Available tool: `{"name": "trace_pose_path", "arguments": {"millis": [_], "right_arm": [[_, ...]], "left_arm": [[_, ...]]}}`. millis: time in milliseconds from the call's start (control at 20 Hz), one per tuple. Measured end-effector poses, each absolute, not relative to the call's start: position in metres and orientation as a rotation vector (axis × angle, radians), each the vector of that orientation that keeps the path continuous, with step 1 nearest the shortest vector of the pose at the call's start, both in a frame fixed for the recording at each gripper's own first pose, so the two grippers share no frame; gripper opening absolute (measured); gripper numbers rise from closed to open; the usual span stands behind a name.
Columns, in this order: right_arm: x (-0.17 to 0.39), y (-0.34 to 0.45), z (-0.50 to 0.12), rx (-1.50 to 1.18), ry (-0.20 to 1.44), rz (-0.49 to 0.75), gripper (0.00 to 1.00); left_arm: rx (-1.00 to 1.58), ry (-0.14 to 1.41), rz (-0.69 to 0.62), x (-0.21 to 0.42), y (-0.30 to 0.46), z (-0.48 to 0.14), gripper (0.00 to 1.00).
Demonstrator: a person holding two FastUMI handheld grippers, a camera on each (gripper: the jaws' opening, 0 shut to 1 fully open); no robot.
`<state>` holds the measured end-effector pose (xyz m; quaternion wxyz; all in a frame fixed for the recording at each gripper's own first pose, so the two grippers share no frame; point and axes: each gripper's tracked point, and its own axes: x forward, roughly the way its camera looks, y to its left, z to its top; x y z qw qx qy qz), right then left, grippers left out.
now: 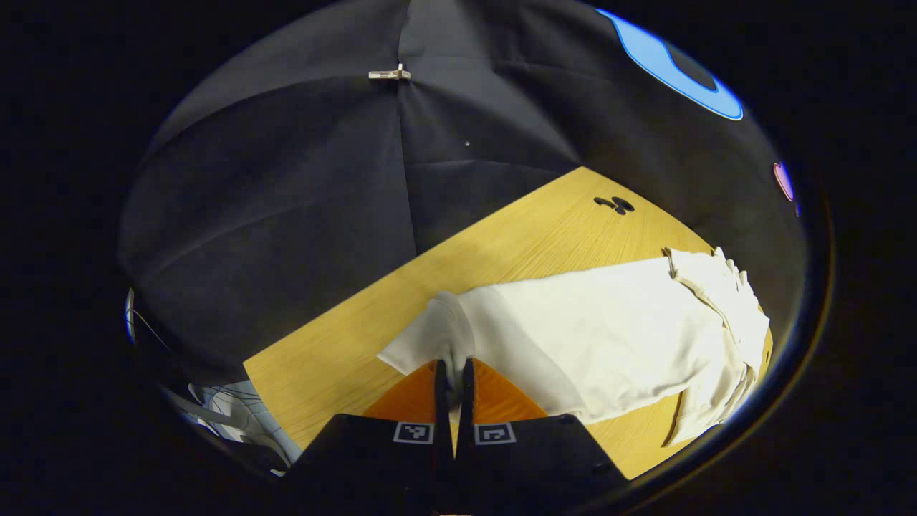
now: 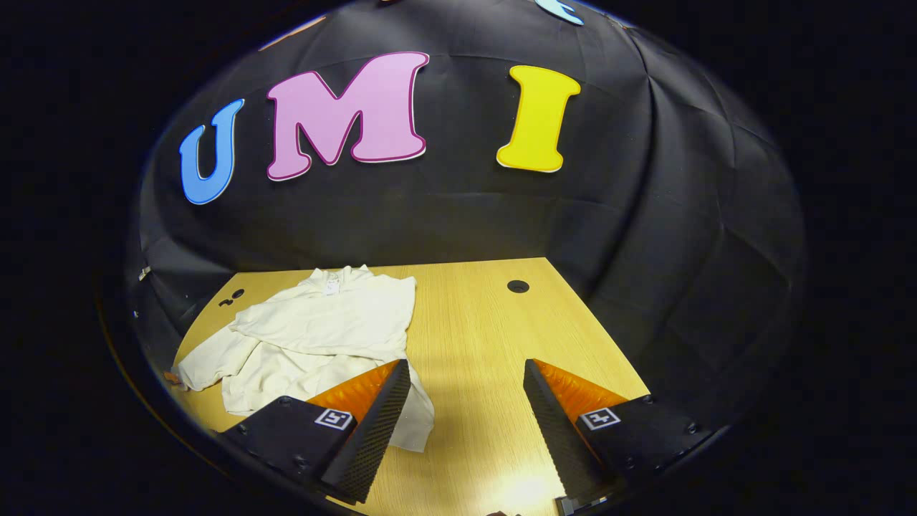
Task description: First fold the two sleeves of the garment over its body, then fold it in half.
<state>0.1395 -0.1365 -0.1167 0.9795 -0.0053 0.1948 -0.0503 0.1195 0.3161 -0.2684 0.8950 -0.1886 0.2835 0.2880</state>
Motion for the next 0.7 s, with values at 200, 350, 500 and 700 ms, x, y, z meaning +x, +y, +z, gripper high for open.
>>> {"name": "trace_pose_path", "arguments": {"millis": [200, 350, 500, 700], "right_arm": [[0.150, -0.143, -0.118, -0.015, 0.392, -0.093, 0.98], [0.157, -0.151, -0.121, -0.010, 0.396, -0.092, 0.98], [0.162, -0.162, -0.126, -0.007, 0.398, -0.096, 0.98], [0.165, -0.185, -0.134, -0.002, 0.407, -0.114, 0.98]], "left_arm": [[-0.397, 0.511, 0.596, 0.134, 0.320, -0.225, 0.06], [-0.406, 0.447, 0.582, 0.160, 0.317, -0.184, 0.06], [-0.375, 0.378, 0.535, 0.199, 0.295, -0.137, 0.06], [-0.284, 0.295, 0.415, 0.264, 0.233, -0.075, 0.06]]}}
